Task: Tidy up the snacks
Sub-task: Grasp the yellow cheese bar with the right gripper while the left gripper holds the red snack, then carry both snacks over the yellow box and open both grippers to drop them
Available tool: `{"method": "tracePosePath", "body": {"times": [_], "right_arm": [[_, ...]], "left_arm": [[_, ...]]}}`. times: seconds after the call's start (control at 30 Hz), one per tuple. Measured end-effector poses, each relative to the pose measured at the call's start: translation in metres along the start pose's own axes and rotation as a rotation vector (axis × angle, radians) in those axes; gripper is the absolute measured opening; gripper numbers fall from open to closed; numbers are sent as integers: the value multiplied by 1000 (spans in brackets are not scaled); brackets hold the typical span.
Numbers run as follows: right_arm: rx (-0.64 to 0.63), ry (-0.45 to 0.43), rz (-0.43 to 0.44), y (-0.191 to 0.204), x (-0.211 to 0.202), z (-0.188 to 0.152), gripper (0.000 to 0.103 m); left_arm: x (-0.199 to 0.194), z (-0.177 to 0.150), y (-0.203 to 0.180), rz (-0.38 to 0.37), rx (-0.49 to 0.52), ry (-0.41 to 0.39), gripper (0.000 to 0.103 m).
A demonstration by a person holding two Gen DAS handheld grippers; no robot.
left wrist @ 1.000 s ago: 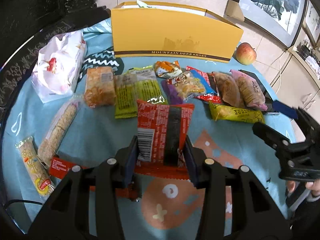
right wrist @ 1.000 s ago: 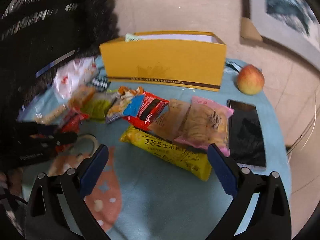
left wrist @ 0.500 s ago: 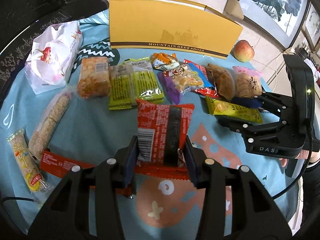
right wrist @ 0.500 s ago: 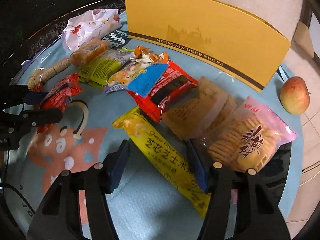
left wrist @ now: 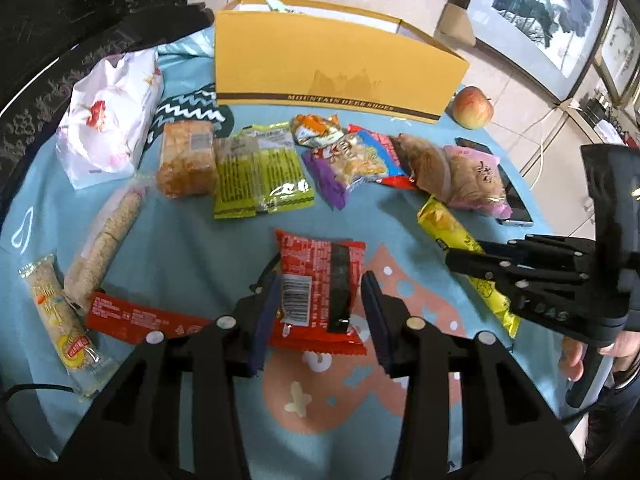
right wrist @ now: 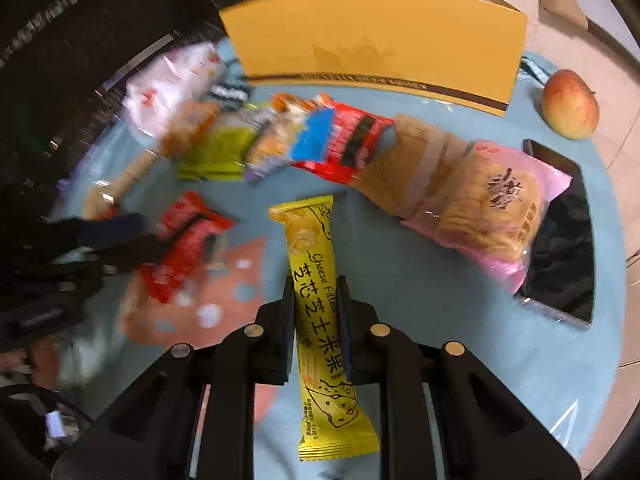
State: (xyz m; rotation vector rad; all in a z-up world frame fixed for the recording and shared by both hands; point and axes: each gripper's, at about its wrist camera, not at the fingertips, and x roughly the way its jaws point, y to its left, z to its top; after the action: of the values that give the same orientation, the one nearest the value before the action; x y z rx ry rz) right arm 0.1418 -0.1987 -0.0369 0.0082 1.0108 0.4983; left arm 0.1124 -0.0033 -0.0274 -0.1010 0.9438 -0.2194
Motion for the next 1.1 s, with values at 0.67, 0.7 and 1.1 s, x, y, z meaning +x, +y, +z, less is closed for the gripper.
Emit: {"method": "tracePosePath", "body": {"times": [0.67,0.7,1.1], "right_arm": [[98,-30,36,-13,-3,-23,19],[101,-40,42,-14,-5,-22,19],[109,-318,31,-15,-86,37,19]], "left_arm": [[40,5,-16,71,86,50,45],[36,7,-15,69,83,35,45],[-38,80,-21,60,78,-141,45]]}}
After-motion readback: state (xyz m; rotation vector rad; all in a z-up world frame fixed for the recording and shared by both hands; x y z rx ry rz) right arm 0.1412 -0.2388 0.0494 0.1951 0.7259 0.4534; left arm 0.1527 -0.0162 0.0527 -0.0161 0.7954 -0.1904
